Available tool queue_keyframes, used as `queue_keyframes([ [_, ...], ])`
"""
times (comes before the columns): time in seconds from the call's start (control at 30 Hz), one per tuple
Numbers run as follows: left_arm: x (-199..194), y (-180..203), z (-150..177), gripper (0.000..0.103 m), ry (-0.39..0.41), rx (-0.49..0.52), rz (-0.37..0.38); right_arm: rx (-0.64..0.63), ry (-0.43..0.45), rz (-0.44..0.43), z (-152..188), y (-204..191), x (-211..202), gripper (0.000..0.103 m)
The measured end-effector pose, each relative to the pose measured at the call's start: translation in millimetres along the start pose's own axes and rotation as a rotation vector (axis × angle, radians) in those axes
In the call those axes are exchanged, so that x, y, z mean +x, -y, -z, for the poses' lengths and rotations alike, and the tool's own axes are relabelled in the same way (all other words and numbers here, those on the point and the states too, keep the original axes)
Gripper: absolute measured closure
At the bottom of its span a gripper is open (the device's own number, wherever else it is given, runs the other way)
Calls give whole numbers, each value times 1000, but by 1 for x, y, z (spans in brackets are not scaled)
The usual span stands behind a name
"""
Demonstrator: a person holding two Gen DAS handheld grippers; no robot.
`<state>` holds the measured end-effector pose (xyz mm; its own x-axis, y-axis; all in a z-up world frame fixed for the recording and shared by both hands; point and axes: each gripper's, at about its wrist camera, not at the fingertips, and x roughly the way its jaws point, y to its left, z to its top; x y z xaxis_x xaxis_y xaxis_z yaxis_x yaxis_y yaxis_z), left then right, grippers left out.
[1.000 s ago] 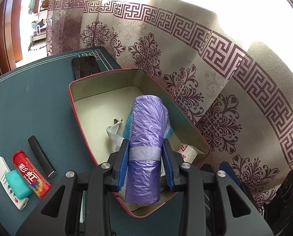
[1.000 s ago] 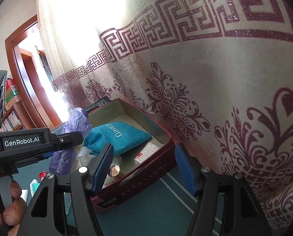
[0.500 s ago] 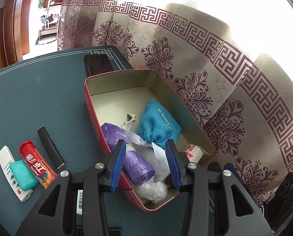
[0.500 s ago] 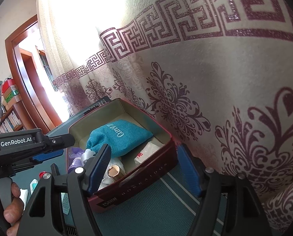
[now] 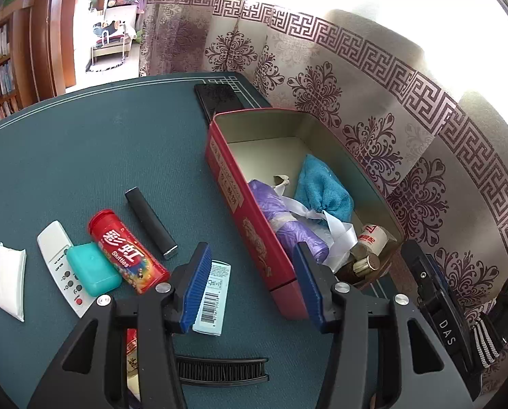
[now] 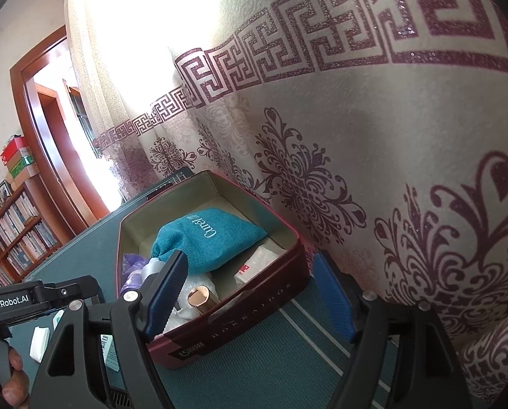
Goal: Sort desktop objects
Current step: 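Withdraw both grippers from the tin back toward the table items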
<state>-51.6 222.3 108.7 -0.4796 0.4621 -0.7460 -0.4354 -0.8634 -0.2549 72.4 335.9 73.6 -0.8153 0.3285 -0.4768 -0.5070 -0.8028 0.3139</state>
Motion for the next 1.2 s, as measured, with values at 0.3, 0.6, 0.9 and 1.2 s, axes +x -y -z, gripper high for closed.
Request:
queue_keyframes([
  [0.3, -24, -58, 19, 49, 18, -78, -94, -11, -3, -3, 1, -2, 1, 23],
  [0.6, -39, -117, 43, 49, 27, -177, -166, -97, -29, -71, 4, -24, -11, 22],
  [0.9, -45, -172, 59, 49, 11, -198, -246, -191, -132, -222, 23, -63, -26, 22],
  [1.2, -29, -203, 64, 49, -11, -189, -338, -273, -187, -296, 43, -95, -32, 22],
])
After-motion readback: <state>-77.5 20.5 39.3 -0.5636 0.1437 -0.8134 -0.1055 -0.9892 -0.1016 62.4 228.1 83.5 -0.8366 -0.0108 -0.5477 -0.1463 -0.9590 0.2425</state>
